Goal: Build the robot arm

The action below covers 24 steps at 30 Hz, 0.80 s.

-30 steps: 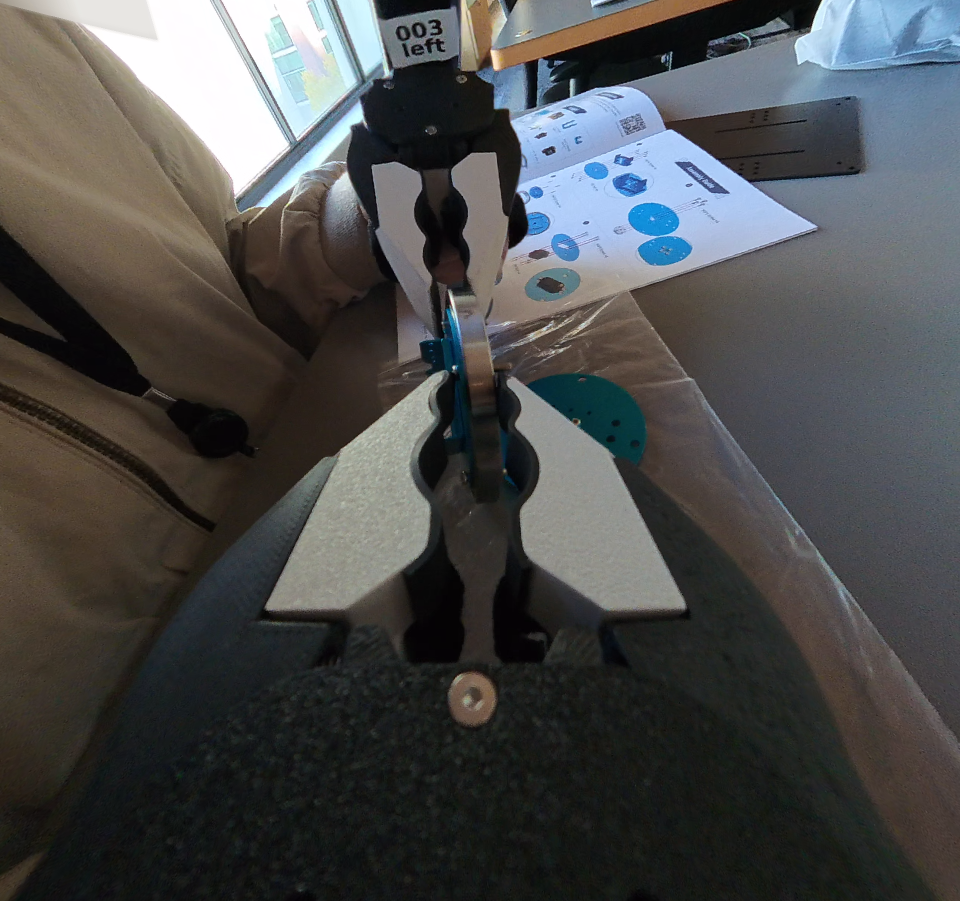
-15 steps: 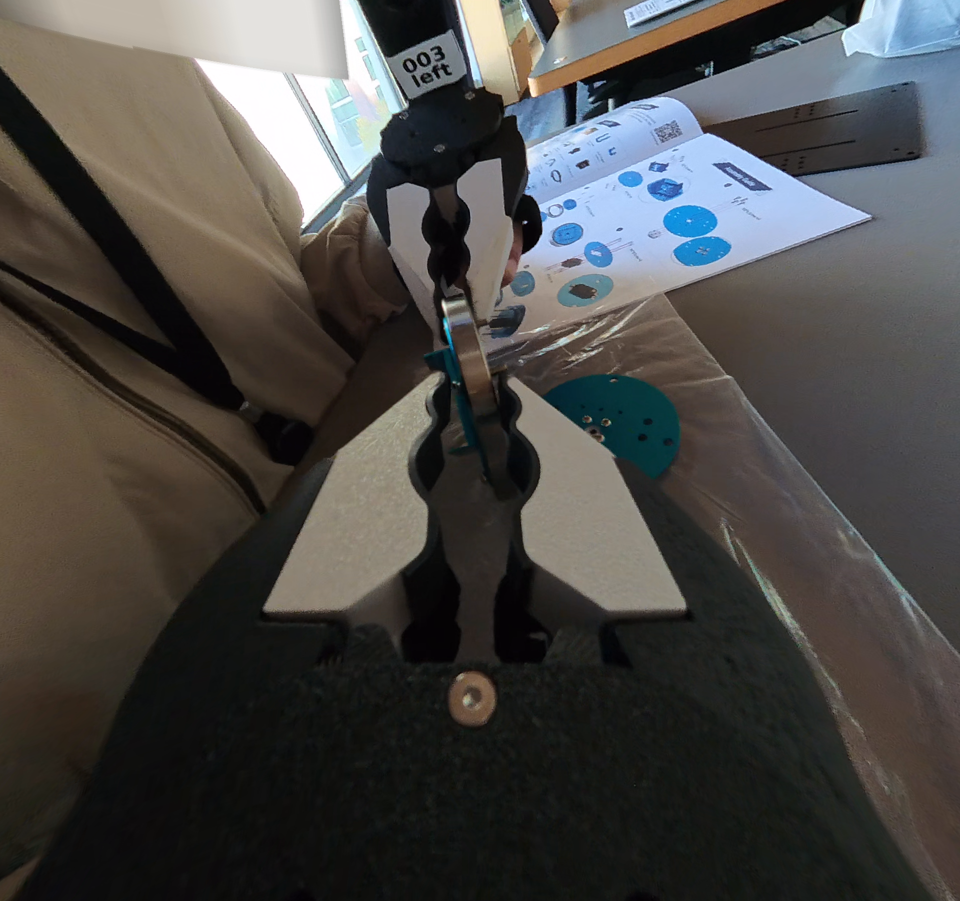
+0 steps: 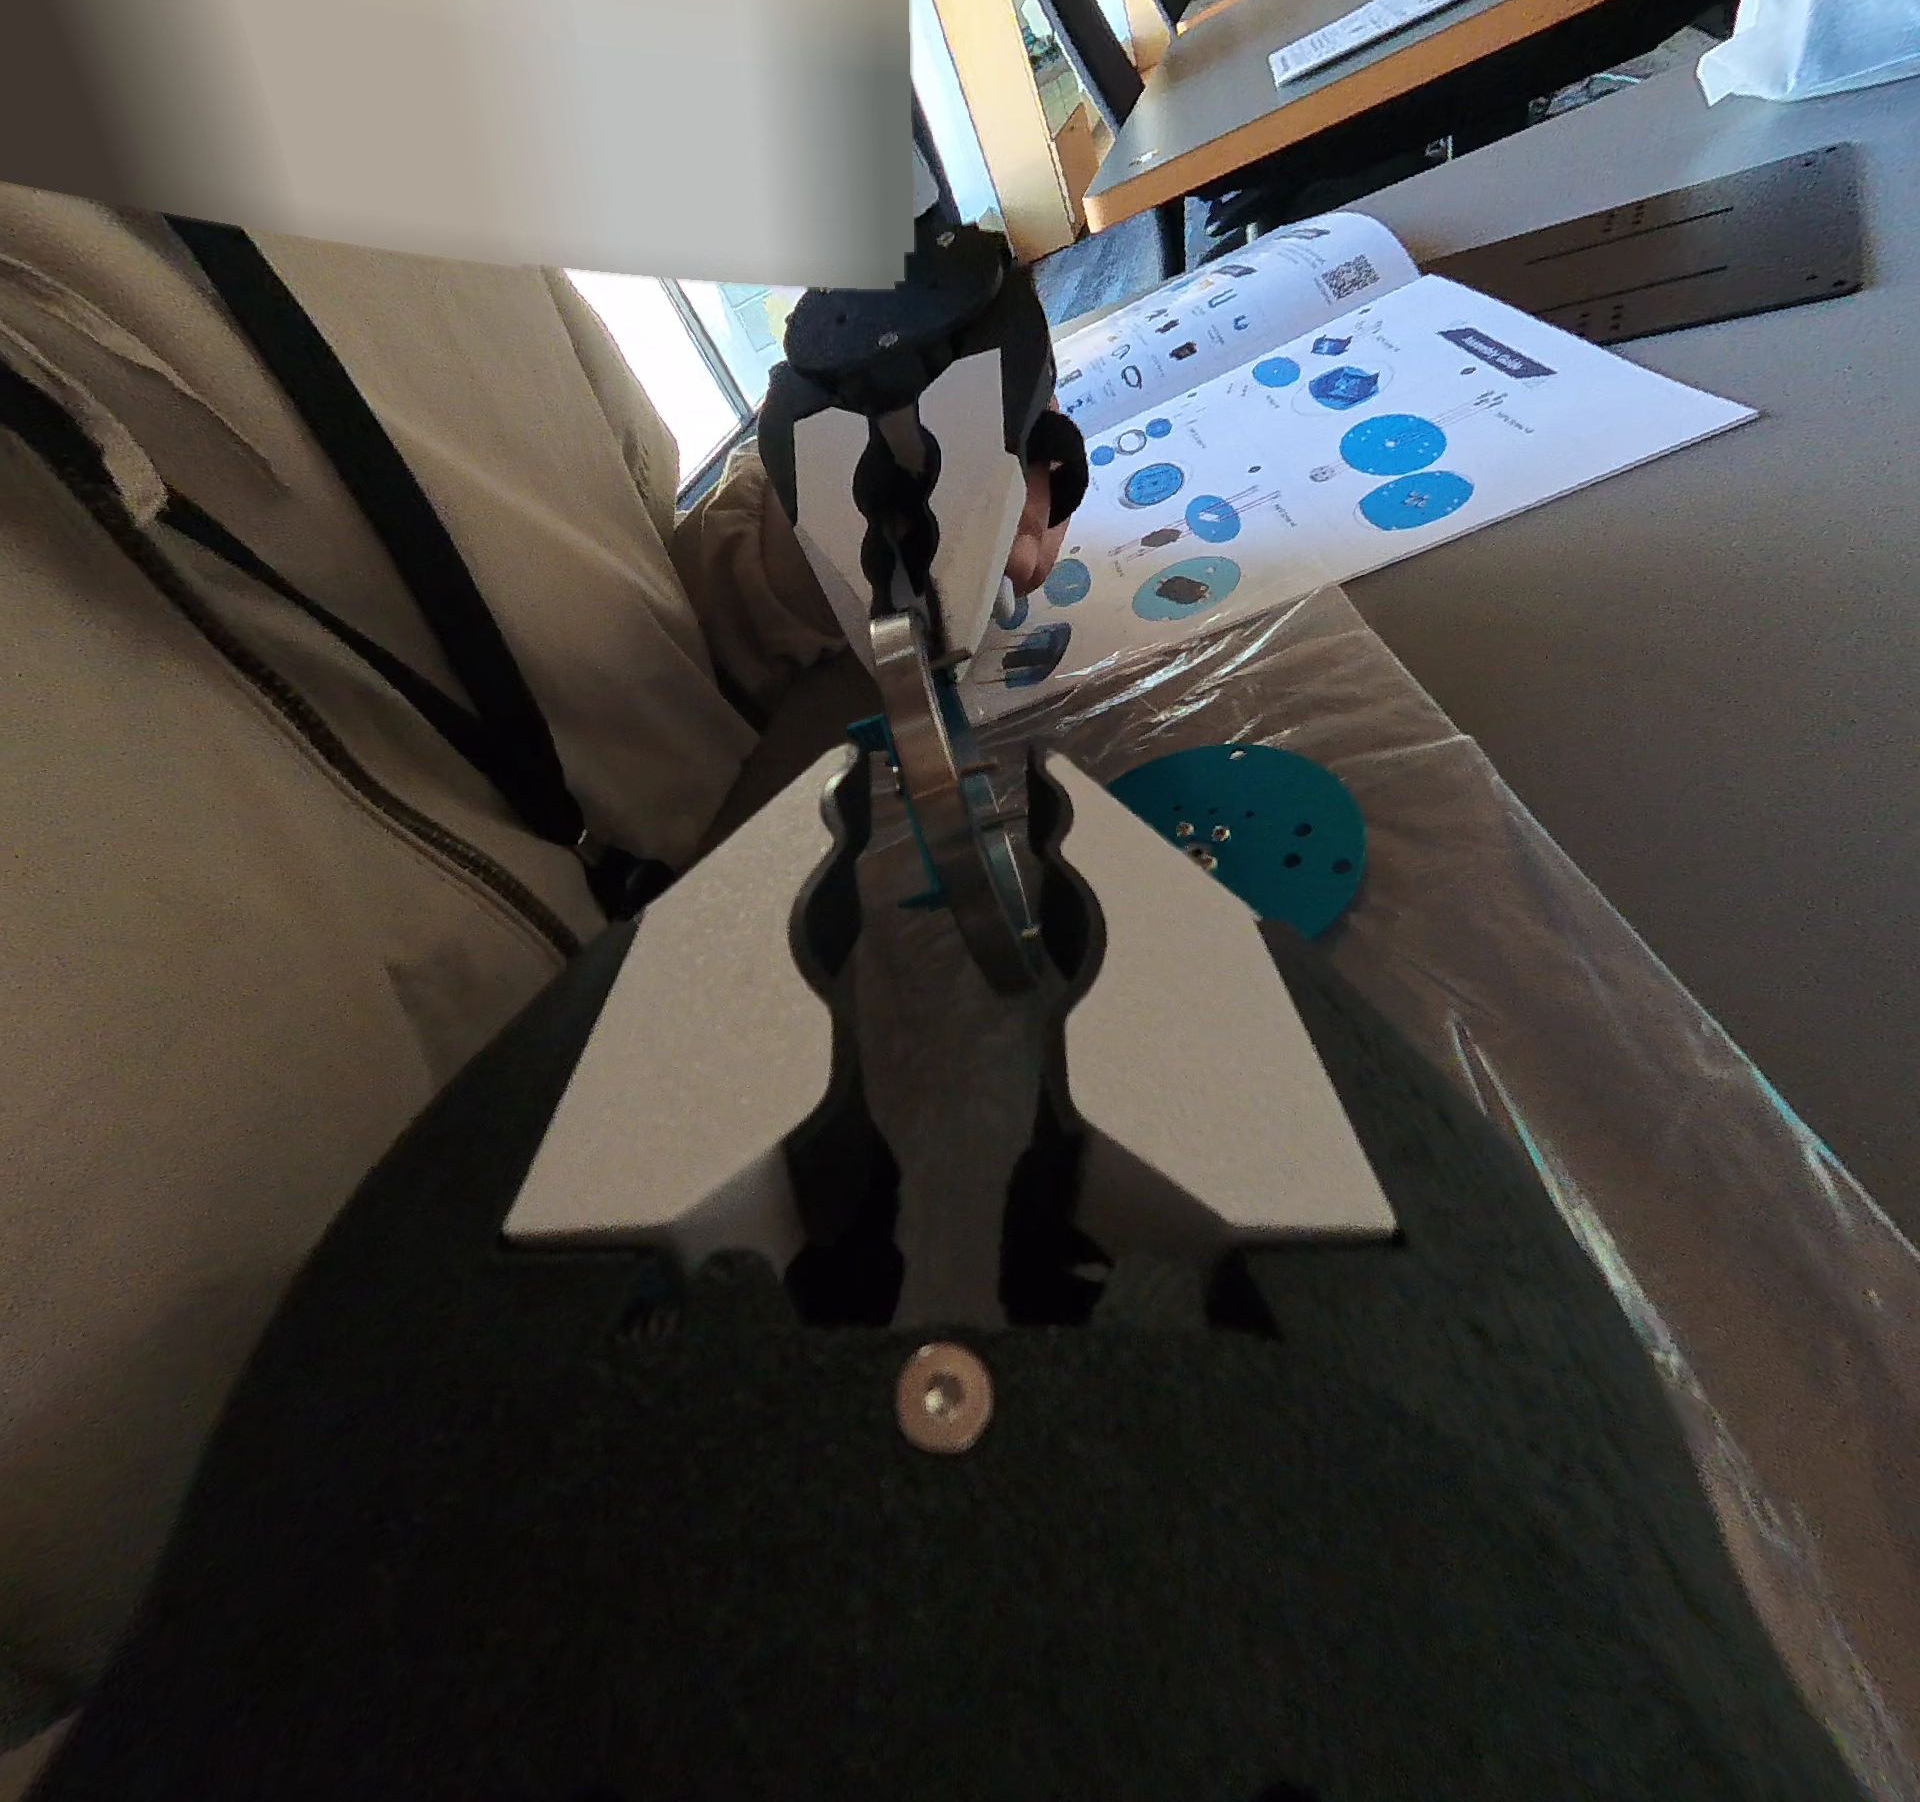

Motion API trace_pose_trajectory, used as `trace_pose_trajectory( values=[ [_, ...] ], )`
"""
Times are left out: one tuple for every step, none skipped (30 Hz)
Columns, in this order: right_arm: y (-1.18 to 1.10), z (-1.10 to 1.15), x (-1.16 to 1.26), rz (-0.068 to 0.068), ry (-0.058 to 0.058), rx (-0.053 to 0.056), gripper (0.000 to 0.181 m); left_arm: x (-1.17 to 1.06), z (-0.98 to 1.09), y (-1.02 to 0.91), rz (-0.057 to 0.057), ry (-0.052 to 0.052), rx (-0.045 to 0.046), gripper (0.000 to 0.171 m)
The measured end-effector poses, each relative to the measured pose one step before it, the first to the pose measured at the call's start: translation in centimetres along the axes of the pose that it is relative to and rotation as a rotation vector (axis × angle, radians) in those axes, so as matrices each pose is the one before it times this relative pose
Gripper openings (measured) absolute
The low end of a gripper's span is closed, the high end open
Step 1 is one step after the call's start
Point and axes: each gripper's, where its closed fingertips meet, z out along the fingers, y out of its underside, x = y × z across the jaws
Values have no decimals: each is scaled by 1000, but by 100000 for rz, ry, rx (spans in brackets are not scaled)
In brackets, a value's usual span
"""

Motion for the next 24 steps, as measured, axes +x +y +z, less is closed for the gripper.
trace_pose_trajectory(
  values=[
    [181,-52,53,-540,468,-1092,29,-22,-23,15,-300,116,63,11],
    [82,-39,90,-683,750,-550,30,-40,-13,13,-254,-53,61,11],
    [0,-11,-9,-873,354,-194,32,-33,-24,9,-430,116,90,11],
    [66,22,-7,-1059,480,-514,32,2,-22,24,-458,288,57,11],
    [115,35,128,-1087,1229,-784,33,-17,-16,21,-150,93,6,11],
    [103,40,14,-696,390,-721,34,-12,-17,20,72,-53,-27,11],
    [-7,-10,-29,-284,-72,-66,35,1,-2,0,-56,52,-10,11],
    [-96,-46,47,53,252,467,36,22,10,-1,18,101,-10,11],
    [-125,-32,1,116,-49,673,36,3,8,-7,173,-110,-20,11],
    [-162,-10,-87,30,-397,884,37,-2,15,-9,-9,-152,52,11],
    [-105,54,-104,-74,-419,374,37,5,3,-4,-78,-73,34,11],
    [48,146,-55,-283,75,-563,37,-13,10,-19,-14,-173,49,11],
    [276,186,69,-195,1000,-2160,36,-13,9,-5,-168,-97,98,11],
    [294,183,21,-786,715,-2219,35,-10,-8,-2,-124,-65,33,11],
    [28,90,-17,-1322,545,-705,35,3,-3,1,70,-162,39,11],
    [-327,-76,-48,-1170,416,1263,34,16,2,7,55,-62,66,11],
    [-528,-220,-4,-109,469,2011,35,16,3,-1,26,-14,20,11],
    [-544,-312,372,1593,1990,1079,36,13,19,-15,124,-59,14,11],
    [-482,-345,880,2516,4032,-212,35,16,14,-8,145,48,-45,11],
    [-276,-345,1319,1947,5473,-1904,34,8,16,-15,138,52,-95,11],
    [-88,-251,1517,1459,5820,-3454,33,10,20,-20,155,3,-48,11],
    [160,44,1256,972,3482,-5050,33,16,13,-8,82,87,-55,11],
    [548,438,919,1494,999,-6950,34,33,5,1,264,79,-73,11],
    [859,770,558,2097,-1122,-8749,34,49,17,-5,231,115,-46,11]
  ],
)
